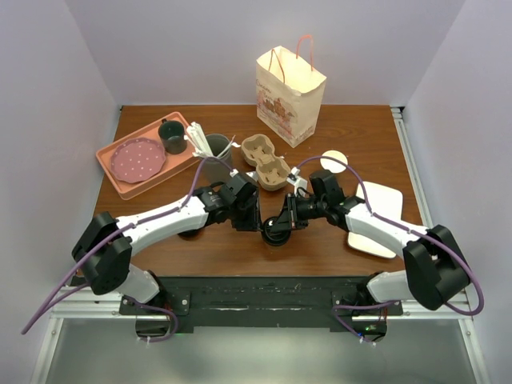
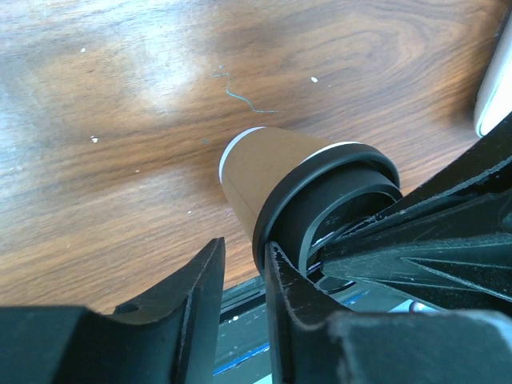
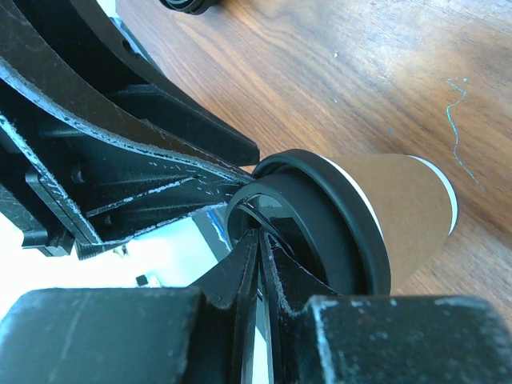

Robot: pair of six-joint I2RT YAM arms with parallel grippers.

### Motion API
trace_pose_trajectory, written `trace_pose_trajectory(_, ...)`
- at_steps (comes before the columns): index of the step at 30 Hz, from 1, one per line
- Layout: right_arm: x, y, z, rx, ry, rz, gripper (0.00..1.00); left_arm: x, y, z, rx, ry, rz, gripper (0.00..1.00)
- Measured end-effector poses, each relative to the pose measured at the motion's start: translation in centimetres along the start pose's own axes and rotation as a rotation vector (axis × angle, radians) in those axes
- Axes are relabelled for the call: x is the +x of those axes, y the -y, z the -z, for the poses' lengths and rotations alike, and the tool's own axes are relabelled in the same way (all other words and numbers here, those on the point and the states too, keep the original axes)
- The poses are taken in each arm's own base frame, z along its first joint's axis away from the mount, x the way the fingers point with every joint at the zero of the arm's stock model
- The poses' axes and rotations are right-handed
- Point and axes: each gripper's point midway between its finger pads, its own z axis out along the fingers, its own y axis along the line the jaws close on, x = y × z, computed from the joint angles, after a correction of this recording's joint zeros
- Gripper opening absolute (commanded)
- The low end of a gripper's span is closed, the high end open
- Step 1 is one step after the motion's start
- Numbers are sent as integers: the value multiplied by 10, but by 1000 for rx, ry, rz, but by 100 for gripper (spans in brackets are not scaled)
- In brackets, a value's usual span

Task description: Pack the takeout coffee

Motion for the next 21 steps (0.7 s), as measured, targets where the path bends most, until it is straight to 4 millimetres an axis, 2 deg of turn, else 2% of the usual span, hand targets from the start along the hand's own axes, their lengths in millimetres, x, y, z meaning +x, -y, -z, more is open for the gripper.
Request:
trace_pose_trajectory(8,-2,-3,-1,-21,-16,32,11,-5,-6,7,-82,-46,-19,41)
trace_pose_trajectory(14,-1,-4,-1,-33,-25,61,11,-24,-4,9,-54,-13,-15,41)
trace_pose_trajectory(19,-1,-5,0,-37,-30,85,14,-28,10,9,19,-9,-40,42)
trace_pose_trajectory(21,-2,-6,1,-34,-33,93,20,-29,13,9,37,-8,-51,43)
